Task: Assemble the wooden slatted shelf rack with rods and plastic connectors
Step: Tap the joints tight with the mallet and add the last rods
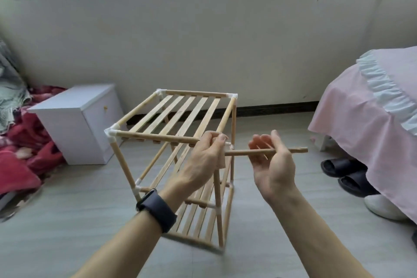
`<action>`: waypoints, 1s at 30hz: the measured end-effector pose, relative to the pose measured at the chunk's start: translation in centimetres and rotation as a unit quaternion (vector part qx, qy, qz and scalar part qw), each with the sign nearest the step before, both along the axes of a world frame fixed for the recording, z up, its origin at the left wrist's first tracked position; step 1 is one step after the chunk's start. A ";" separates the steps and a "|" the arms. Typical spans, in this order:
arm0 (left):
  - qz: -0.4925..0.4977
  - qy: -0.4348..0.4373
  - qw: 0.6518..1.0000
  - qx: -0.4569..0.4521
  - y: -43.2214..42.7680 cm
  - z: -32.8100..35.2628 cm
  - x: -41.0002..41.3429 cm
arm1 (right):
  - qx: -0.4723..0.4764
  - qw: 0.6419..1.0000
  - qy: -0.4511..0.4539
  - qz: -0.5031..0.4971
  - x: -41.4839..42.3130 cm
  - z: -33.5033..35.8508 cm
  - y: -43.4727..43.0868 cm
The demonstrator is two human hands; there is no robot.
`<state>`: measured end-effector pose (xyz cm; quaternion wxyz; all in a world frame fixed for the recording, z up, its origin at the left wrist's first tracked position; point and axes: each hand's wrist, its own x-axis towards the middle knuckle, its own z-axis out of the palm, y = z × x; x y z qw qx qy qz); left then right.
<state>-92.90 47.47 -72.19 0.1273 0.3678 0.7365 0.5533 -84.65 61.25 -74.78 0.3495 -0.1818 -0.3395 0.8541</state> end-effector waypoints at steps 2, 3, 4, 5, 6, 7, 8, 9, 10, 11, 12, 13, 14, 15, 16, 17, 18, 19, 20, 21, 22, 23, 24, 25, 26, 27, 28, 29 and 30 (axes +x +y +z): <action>0.039 0.064 0.997 0.001 -1.2 0.7 -2.0 | -0.084 0.994 0.070 -0.004 -1.2 3.1 0.7; 0.091 0.121 0.988 -0.012 -1.8 0.7 -3.4 | -0.069 0.995 0.067 -0.007 -1.9 4.6 0.8; 0.150 0.191 0.969 -0.055 -2.4 0.6 -5.0 | -0.034 0.998 0.057 -0.003 -2.8 5.9 0.6; 0.196 0.255 0.939 -0.123 -2.8 0.3 -6.4 | 0.010 0.999 0.045 0.004 -3.7 6.9 0.2; 0.216 0.296 0.910 -0.196 -3.1 -0.3 -7.7 | 0.055 0.998 0.036 0.007 -4.6 7.8 -0.3; 0.215 0.313 0.889 -0.257 -3.4 -1.0 -8.8 | 0.102 0.994 0.029 0.003 -5.6 8.4 -0.9; 0.206 0.313 0.879 -0.295 -3.5 -1.8 -9.5 | 0.144 0.989 0.025 -0.001 -6.6 9.1 -1.6; 0.200 0.307 0.879 -0.306 -3.6 -2.7 -9.9 | 0.185 0.982 0.024 -0.006 -7.7 9.7 -2.2; 0.202 0.308 0.881 -0.299 -3.5 -3.6 -10.1 | 0.225 0.974 0.025 -0.013 -8.8 10.3 -2.7; 0.212 0.318 0.878 -0.289 -3.5 -4.3 -10.1 | 0.267 0.963 0.021 -0.026 -9.8 10.8 -3.0; 0.226 0.332 0.871 -0.282 -3.4 -4.9 -10.1 | 0.307 0.951 0.010 -0.037 -10.9 11.0 -3.2; 0.235 0.344 0.865 -0.279 -3.4 -5.1 -10.2 | 0.345 0.938 -0.007 -0.043 -11.8 11.0 -3.5; 0.237 0.349 0.863 -0.279 -3.4 -5.2 -10.4 | 0.381 0.923 -0.029 -0.045 -12.6 10.6 -3.9; 0.232 0.351 0.863 -0.280 -3.5 -5.4 -10.6 | 0.419 0.905 -0.059 -0.045 -13.2 10.1 -4.2; 0.229 0.353 0.863 -0.278 -3.7 -5.5 -10.8 | 0.448 0.888 -0.092 -0.042 -13.5 9.8 -4.5; 0.231 0.359 0.863 -0.272 -3.8 -5.4 -11.0 | 0.465 0.878 -0.110 -0.032 -13.8 10.1 -4.7; 0.232 0.360 0.864 -0.266 -3.9 -5.4 -11.2 | 0.463 0.879 -0.108 -0.029 -14.3 10.9 -4.7; 0.229 0.357 0.866 -0.265 -3.9 -5.5 -11.3 | 0.443 0.891 -0.091 -0.033 -14.5 12.0 -4.3; 0.228 0.357 0.867 -0.261 -3.8 -5.7 -11.3 | 0.411 0.909 -0.060 -0.036 -14.5 13.3 -3.9; 0.234 0.364 0.865 -0.254 -3.6 -5.9 -11.3 | 0.378 0.925 -0.028 -0.038 -14.6 14.1 -3.4; 0.240 0.371 0.862 -0.248 -3.4 -6.0 -11.4 | 0.358 0.933 -0.002 -0.036 -14.7 14.2 -3.2; 0.238 0.371 0.863 -0.246 -3.4 -6.2 -11.5 | 0.365 0.930 -0.005 -0.036 -14.5 13.3 -3.2; 0.234 0.369 0.865 -0.246 -3.4 -6.3 -11.5 | 0.393 0.918 -0.032 -0.042 -14.2 11.8 -3.5; 0.233 0.374 0.864 -0.244 -3.4 -6.4 -11.5 | 0.416 0.906 -0.066 -0.042 -13.9 10.6 -3.8; 0.238 0.383 0.859 -0.243 -3.3 -6.4 -11.5 | 0.426 0.900 -0.081 -0.038 -13.9 10.0 -3.8; 0.239 0.386 0.857 -0.246 -3.4 -6.4 -11.6 | 0.418 0.905 -0.074 -0.030 -14.0 10.2 -3.6; 0.235 0.382 0.858 -0.251 -3.5 -6.4 -11.6 | 0.391 0.918 -0.051 -0.028 -13.9 10.9 -3.2; 0.234 0.384 0.858 -0.249 -3.5 -6.5 -11.5 | 0.355 0.934 -0.024 -0.040 -13.7 11.7 -2.8; 0.241 0.392 0.855 -0.242 -3.3 -6.5 -11.7 | 0.326 0.944 0.006 -0.049 -13.7 12.1 -2.5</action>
